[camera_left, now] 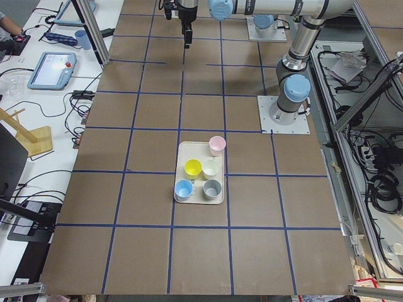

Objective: Transfer IKEA cup to right arm and place on rack

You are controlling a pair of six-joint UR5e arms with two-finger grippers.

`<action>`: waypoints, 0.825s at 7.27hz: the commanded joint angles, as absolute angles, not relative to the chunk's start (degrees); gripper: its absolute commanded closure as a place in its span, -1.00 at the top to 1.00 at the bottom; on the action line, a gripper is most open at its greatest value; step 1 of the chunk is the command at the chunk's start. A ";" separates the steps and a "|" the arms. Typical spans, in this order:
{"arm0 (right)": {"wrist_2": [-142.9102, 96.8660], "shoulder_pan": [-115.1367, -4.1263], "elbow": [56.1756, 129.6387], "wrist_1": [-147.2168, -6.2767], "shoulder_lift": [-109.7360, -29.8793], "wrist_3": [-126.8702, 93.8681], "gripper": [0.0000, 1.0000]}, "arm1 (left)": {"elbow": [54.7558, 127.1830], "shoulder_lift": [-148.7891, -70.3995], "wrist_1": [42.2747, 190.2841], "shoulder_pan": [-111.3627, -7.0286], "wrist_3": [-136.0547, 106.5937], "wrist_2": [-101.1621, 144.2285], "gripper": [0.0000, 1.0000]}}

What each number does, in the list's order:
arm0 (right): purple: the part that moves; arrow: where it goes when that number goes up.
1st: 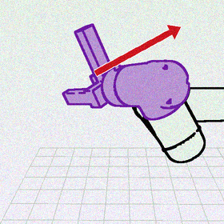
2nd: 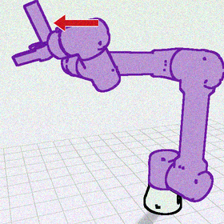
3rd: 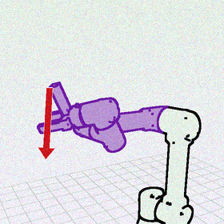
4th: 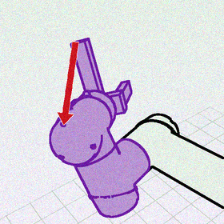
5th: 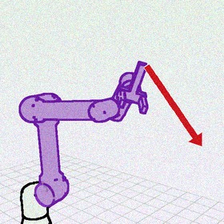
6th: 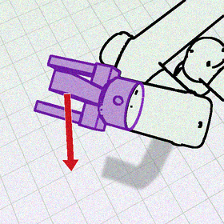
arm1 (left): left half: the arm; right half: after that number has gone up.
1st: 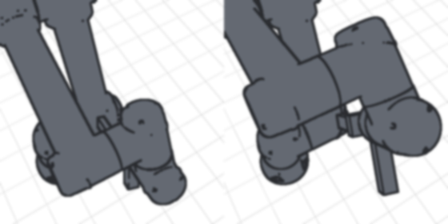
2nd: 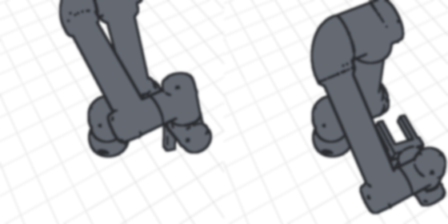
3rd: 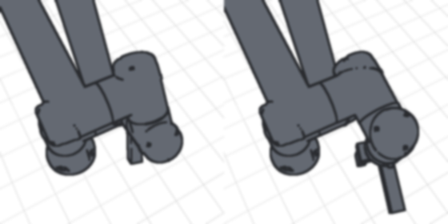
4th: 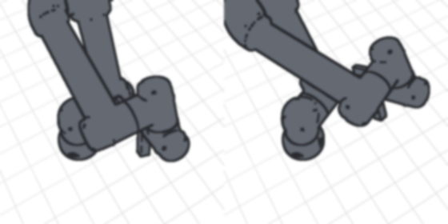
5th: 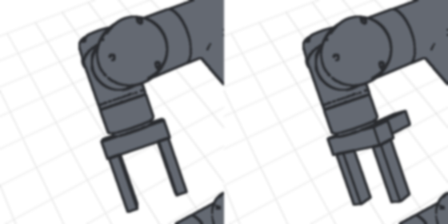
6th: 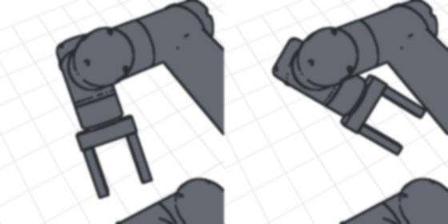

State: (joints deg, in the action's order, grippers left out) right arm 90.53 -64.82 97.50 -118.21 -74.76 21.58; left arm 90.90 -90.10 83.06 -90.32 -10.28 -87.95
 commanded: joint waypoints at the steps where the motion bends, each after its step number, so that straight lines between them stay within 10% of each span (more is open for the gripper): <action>1: 90.44 -64.78 97.73 -118.21 -73.92 21.45 0.50 | 91.05 -90.00 83.06 -90.26 -10.28 -87.98 1.00; 2: 90.53 -64.86 97.73 -118.21 -73.92 21.53 0.99 | 90.97 -90.17 82.97 -90.26 -10.28 -87.89 1.00; 6: 93.16 -64.86 96.68 -116.11 -76.62 21.80 1.00 | 91.14 -90.26 83.06 -90.26 -10.28 -87.89 1.00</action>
